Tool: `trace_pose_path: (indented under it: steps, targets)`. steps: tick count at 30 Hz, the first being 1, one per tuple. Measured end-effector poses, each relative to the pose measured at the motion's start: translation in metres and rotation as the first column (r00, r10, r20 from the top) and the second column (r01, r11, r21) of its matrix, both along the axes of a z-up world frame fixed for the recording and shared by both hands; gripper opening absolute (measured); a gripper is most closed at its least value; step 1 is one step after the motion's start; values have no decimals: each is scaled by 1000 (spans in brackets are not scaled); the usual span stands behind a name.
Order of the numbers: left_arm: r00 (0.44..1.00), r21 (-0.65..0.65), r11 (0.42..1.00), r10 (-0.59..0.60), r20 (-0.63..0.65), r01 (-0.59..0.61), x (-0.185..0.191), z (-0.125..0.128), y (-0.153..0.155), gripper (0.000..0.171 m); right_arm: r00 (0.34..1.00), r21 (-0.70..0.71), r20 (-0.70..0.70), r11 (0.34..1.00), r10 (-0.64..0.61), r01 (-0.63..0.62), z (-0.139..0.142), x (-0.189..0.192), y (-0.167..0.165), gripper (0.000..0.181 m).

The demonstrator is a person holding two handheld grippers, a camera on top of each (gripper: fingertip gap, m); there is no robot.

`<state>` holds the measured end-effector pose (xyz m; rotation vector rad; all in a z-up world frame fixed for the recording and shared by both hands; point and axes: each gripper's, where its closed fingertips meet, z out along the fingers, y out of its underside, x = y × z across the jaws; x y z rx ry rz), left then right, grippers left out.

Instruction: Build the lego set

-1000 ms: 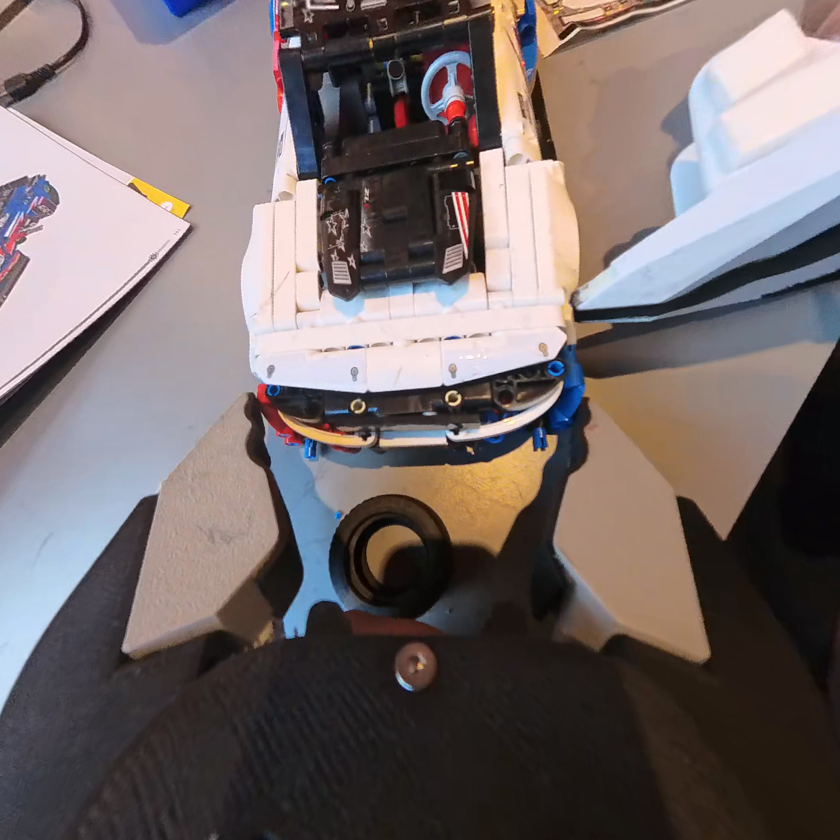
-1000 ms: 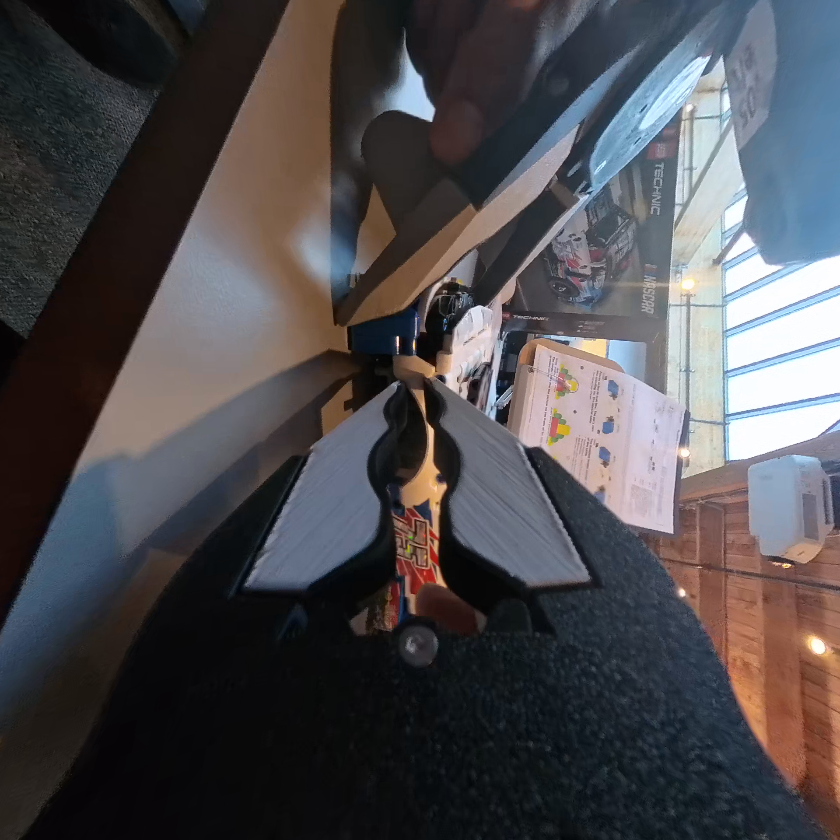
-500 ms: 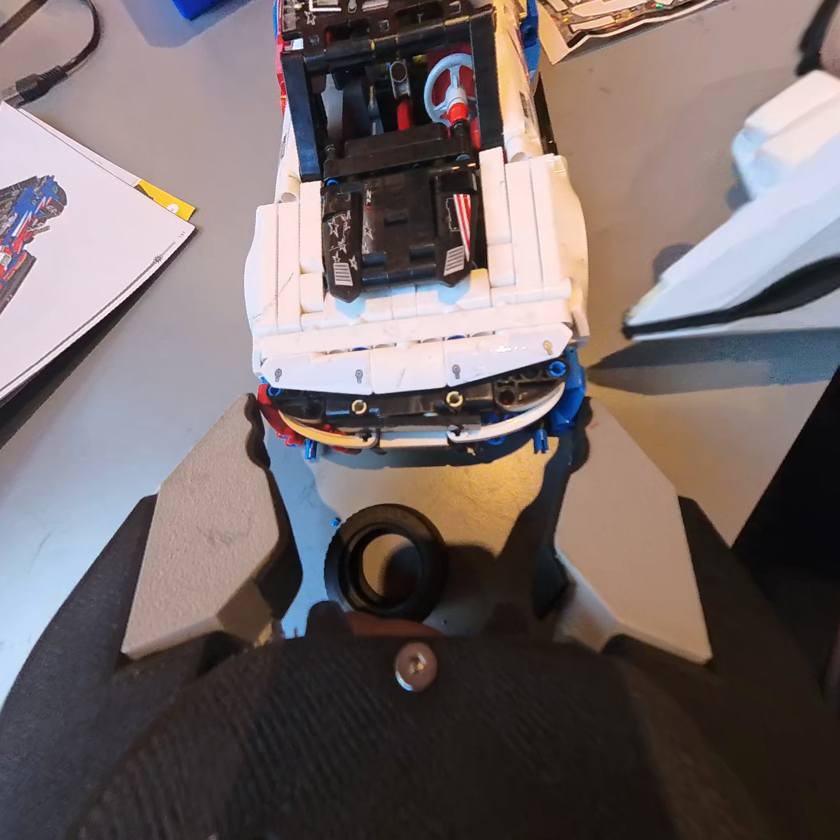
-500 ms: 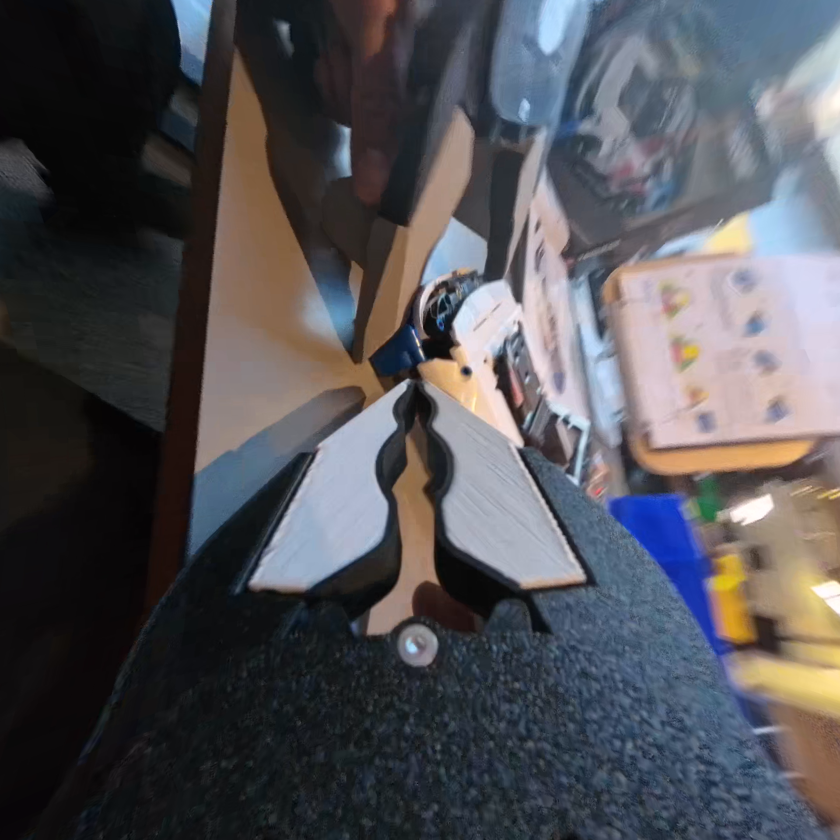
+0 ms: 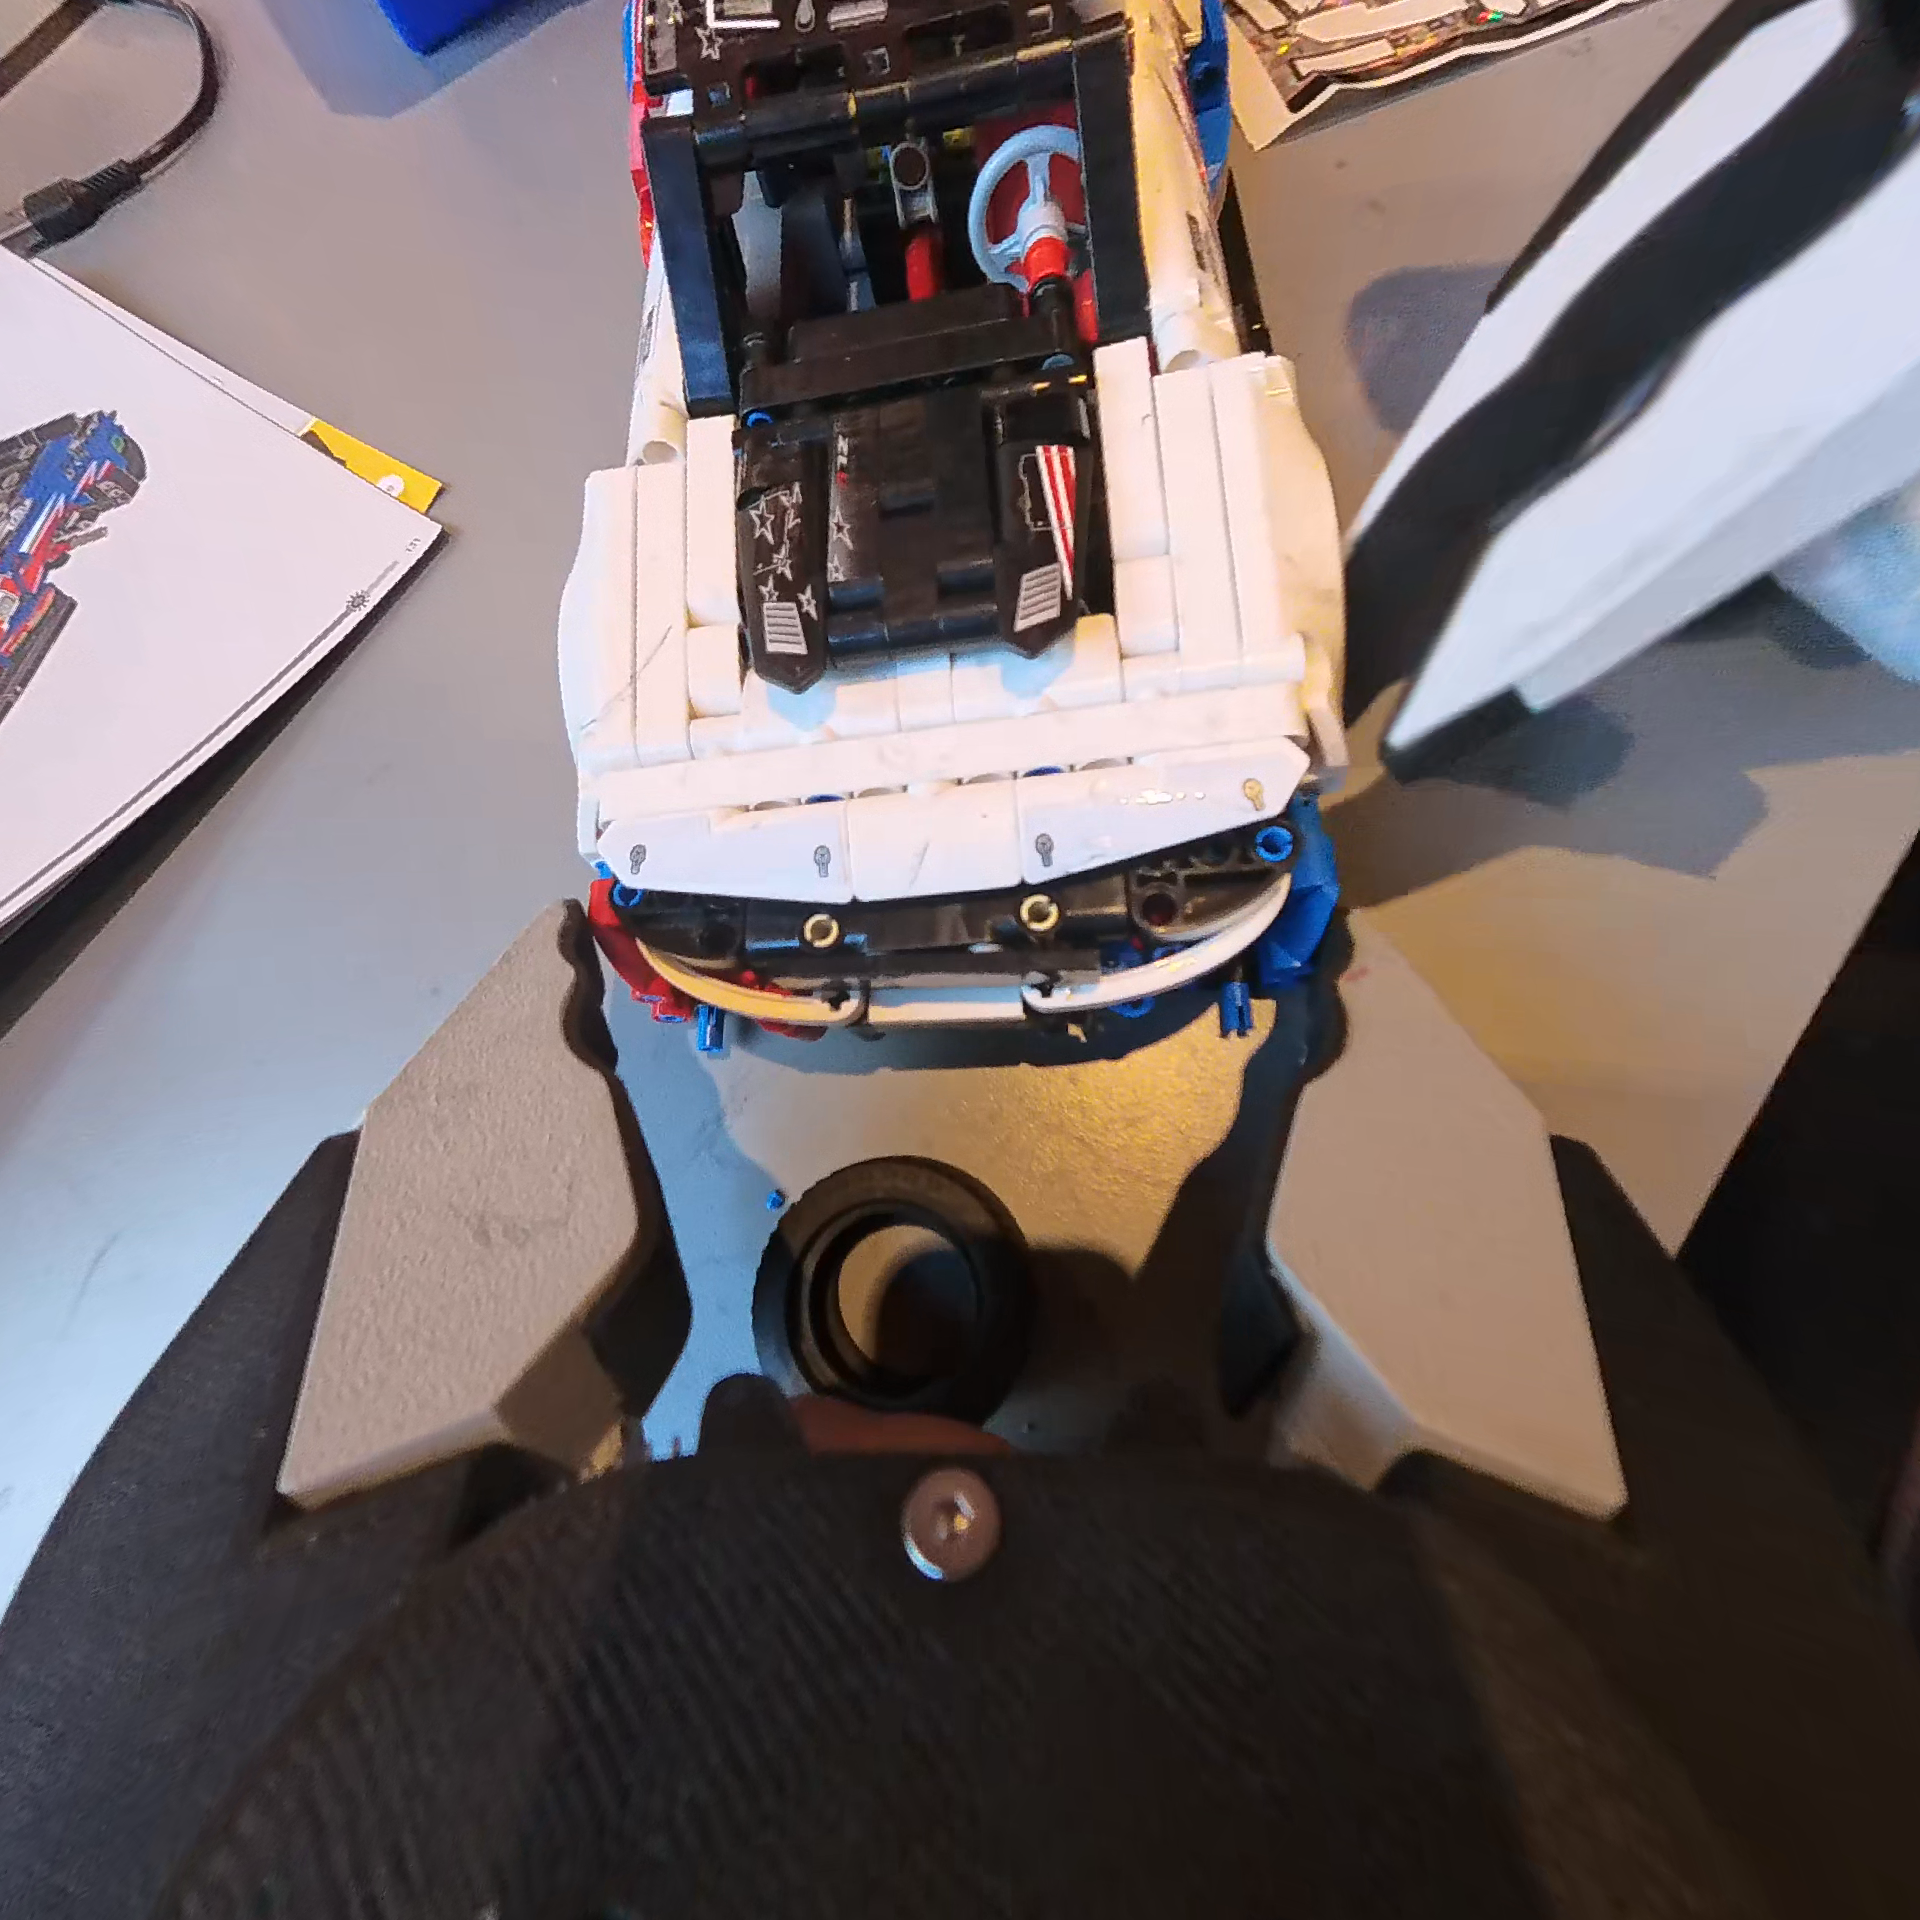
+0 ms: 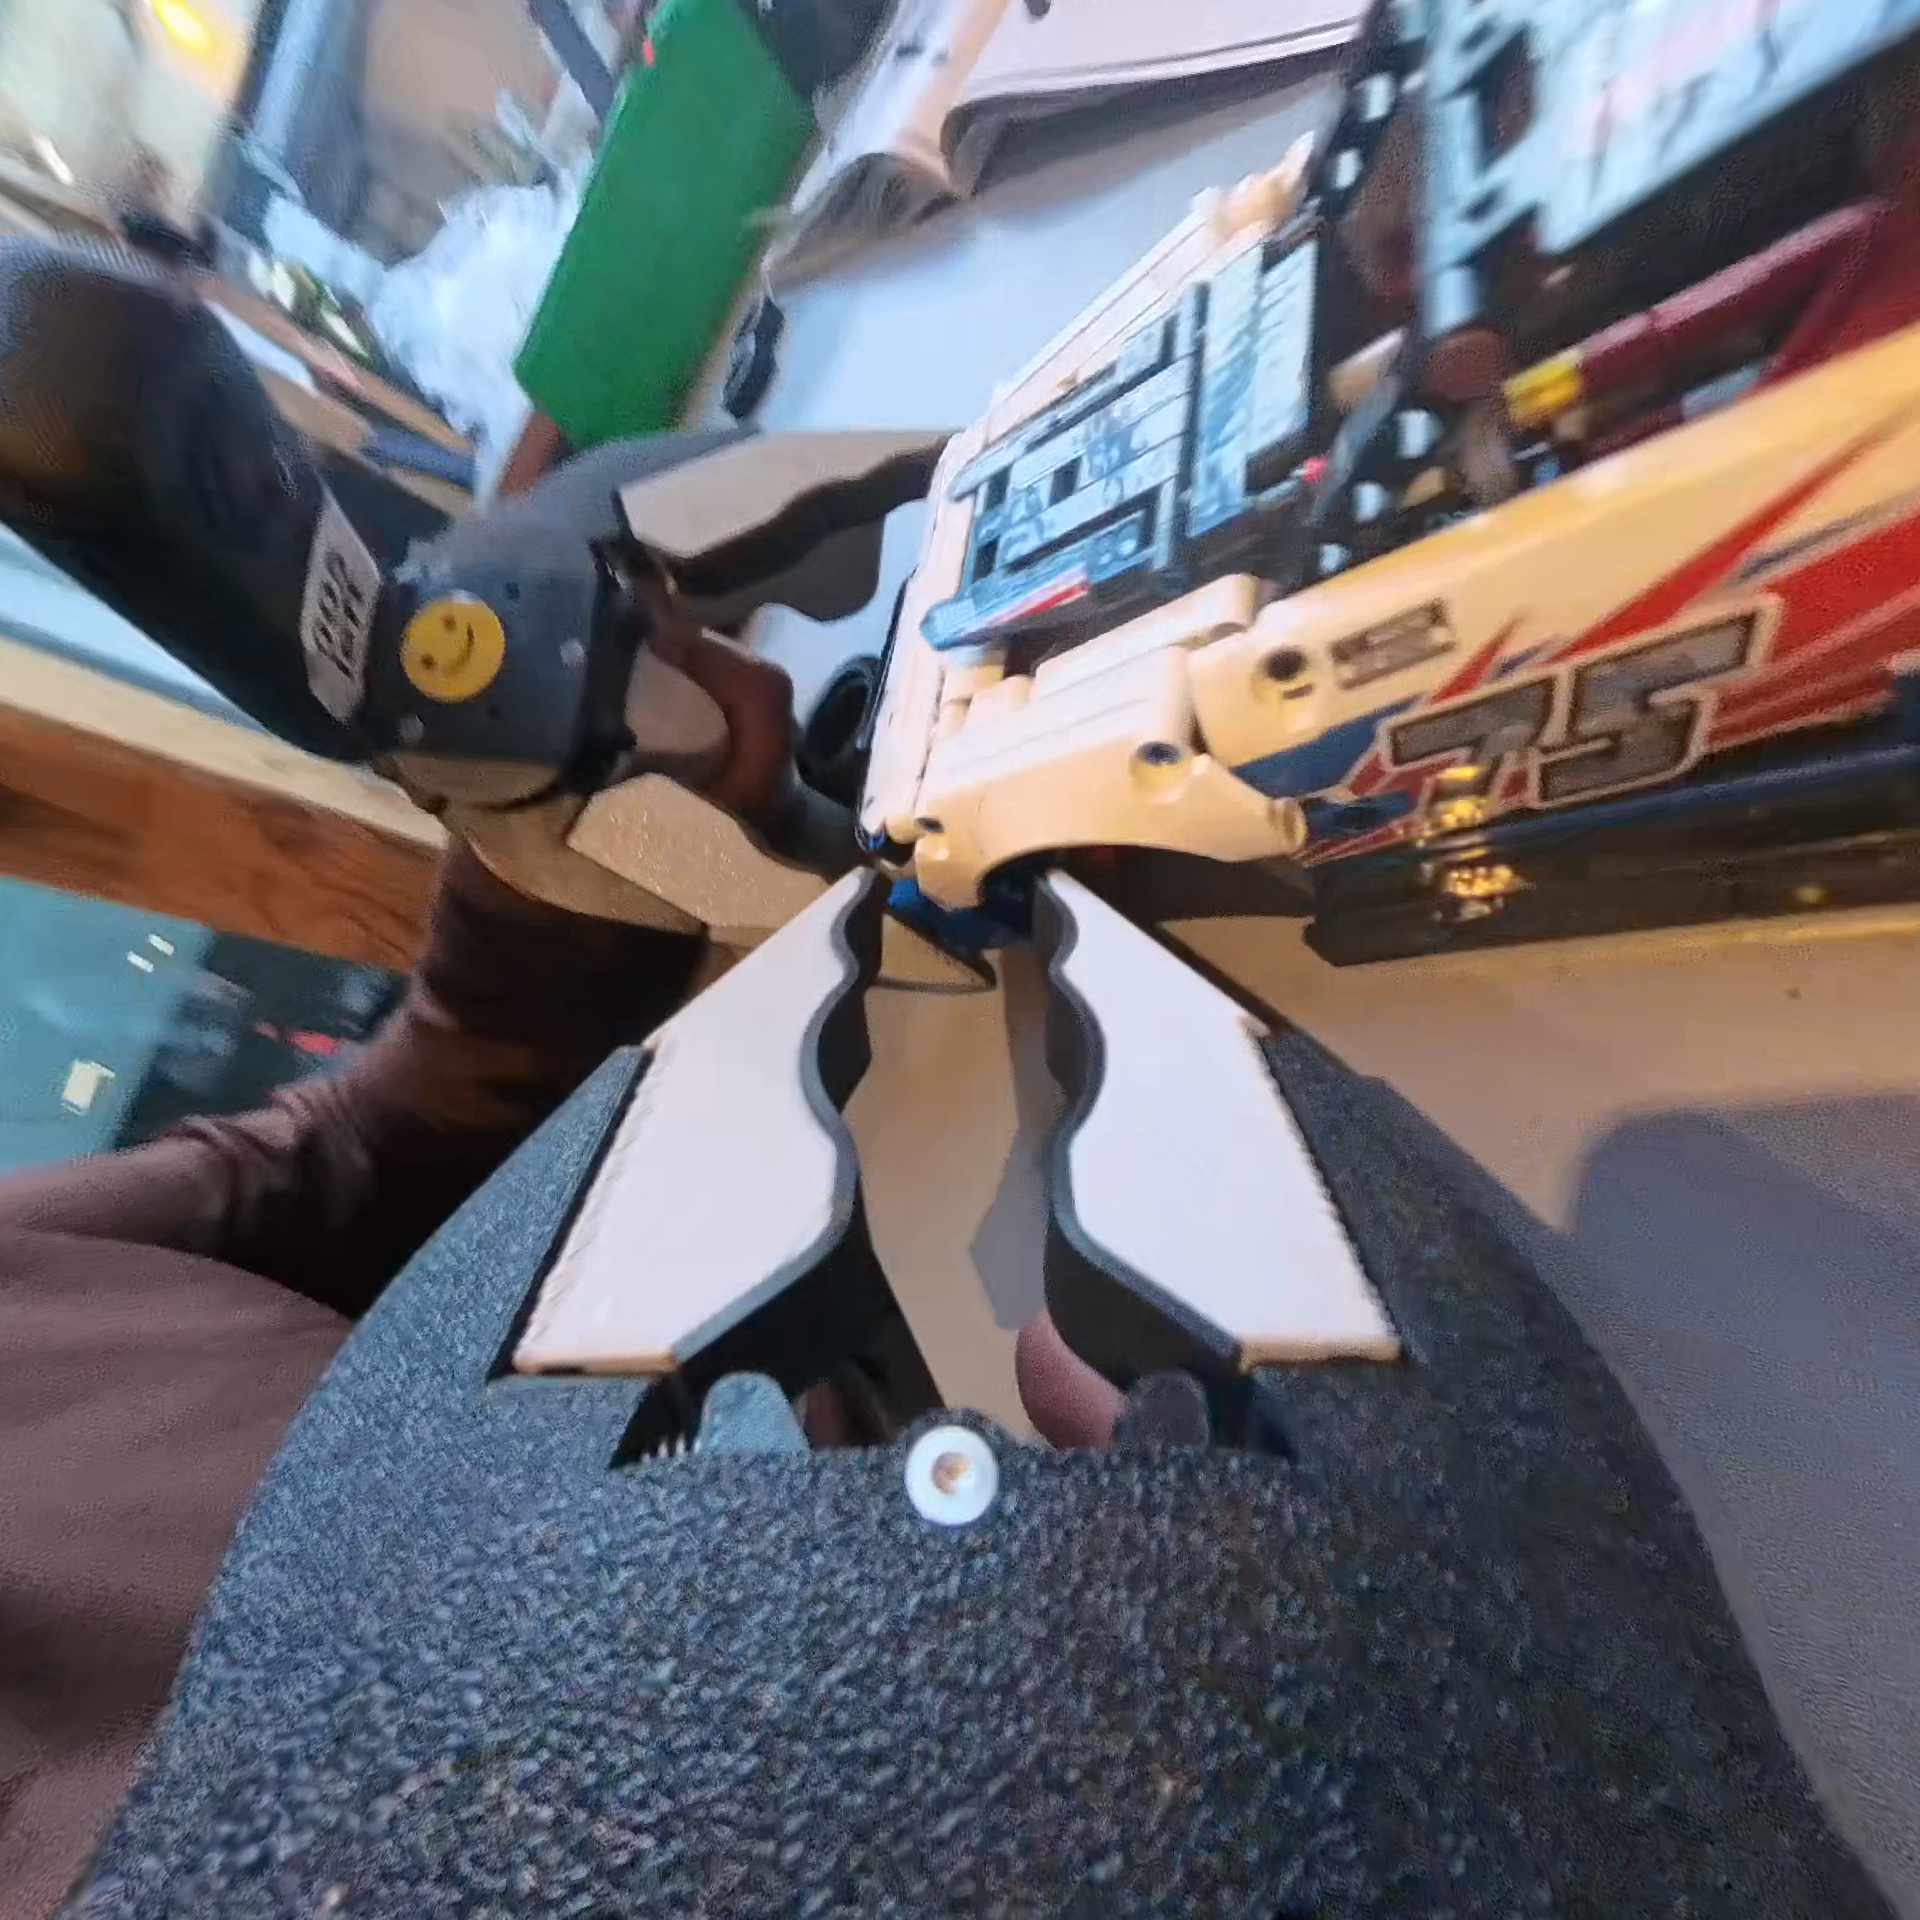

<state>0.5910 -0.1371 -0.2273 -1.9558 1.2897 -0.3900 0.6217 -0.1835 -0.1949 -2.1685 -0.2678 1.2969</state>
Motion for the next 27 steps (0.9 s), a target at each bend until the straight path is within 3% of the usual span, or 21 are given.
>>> trace_pose_path:
  steps: [3, 6, 18, 22, 27]
  targets:
    - [1000, 0, 1000, -1, 0, 1, 0, 0, 0, 132, 998, -39, -62, 999, -29, 26, 0, 1, 4, 10]
    - [1000, -2, 1000, -2, 1, 2, 0, 0, 0, 132, 992, -73, -117, 997, -39, 30, 1, 0, 4, 7]
    - [1000, -3, 1000, 6, -3, -6, 0, -1, 1, 132, 983, -128, -165, 990, -76, 55, 0, -2, 6, 5]
    - [1000, -3, 1000, 7, -2, -7, 0, -1, 1, 132, 969, -177, -240, 984, -67, 24, 1, -3, 6, 5]
    - [1000, 0, 1000, 23, -2, -23, 1, -1, 4, 134, 975, -160, -215, 987, -56, 21, 0, -10, 5, 5]
